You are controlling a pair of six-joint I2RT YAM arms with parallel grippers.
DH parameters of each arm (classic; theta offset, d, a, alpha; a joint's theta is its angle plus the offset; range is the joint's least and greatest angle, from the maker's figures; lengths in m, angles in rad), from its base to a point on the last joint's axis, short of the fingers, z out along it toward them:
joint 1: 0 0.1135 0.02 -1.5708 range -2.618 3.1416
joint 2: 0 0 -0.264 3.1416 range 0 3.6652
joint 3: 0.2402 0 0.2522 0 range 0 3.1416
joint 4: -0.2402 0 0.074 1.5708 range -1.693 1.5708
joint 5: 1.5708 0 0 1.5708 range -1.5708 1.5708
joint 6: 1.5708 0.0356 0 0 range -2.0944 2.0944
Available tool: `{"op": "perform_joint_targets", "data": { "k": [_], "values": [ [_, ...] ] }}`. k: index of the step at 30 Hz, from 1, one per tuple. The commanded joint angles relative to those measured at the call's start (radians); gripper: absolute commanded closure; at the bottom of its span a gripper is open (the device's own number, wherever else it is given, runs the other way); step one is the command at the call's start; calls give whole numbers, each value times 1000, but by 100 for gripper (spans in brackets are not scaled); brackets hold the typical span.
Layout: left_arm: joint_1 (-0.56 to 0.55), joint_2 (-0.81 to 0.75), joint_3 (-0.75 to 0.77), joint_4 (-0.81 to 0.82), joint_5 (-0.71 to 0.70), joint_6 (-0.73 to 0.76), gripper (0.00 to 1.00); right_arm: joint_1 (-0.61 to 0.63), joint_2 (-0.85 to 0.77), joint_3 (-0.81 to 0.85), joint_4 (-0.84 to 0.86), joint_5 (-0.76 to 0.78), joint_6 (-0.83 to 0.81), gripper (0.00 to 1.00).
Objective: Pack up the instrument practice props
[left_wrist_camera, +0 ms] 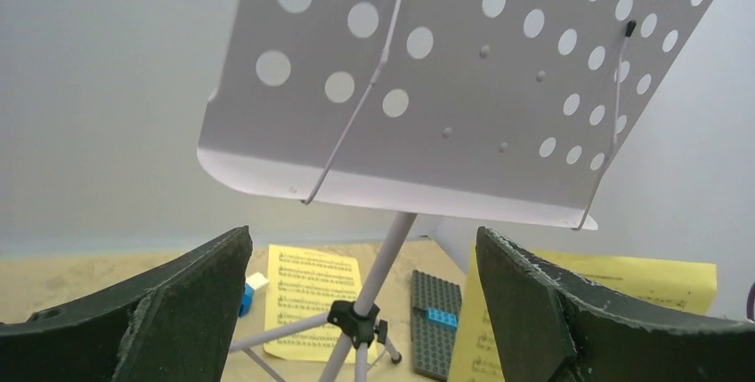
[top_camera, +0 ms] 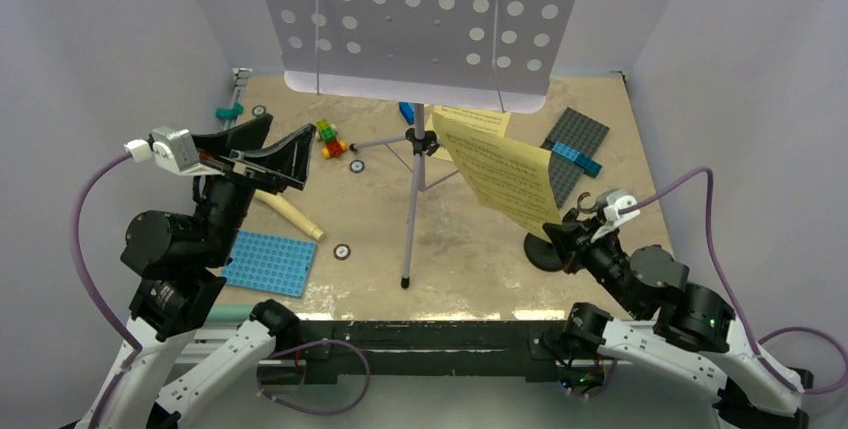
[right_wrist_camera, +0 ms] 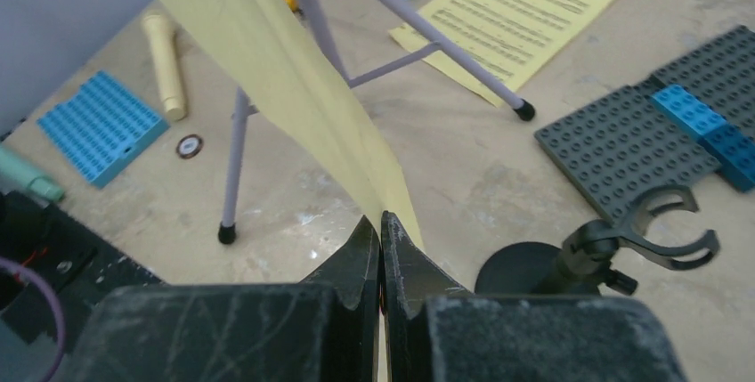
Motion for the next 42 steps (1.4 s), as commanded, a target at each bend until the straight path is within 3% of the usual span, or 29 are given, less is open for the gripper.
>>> {"op": "perform_joint_targets", "data": {
  "k": [1, 5, 14, 25, 33, 42],
  "values": [
    [0, -8, -17, -45, -14, -90, 0, 6, 142, 105, -12, 257, 92, 100],
    [0, -10, -13, -66, -8, -113, 0, -16, 292, 192, 17, 294, 51, 100],
    [1, -29, -36, -89, 10, -135, 0, -276, 522, 241, 132, 170, -105, 100],
    [0, -42, -59, -90, 24, -145, 0, -448, 794, 387, 301, 121, -168, 100],
    [0, -61, -105, -77, 41, -151, 0, -585, 859, 345, 372, 47, -117, 100],
    [0, -50, -135, -51, 46, -136, 0, -595, 814, 251, 463, 41, -67, 100]
  ]
}}
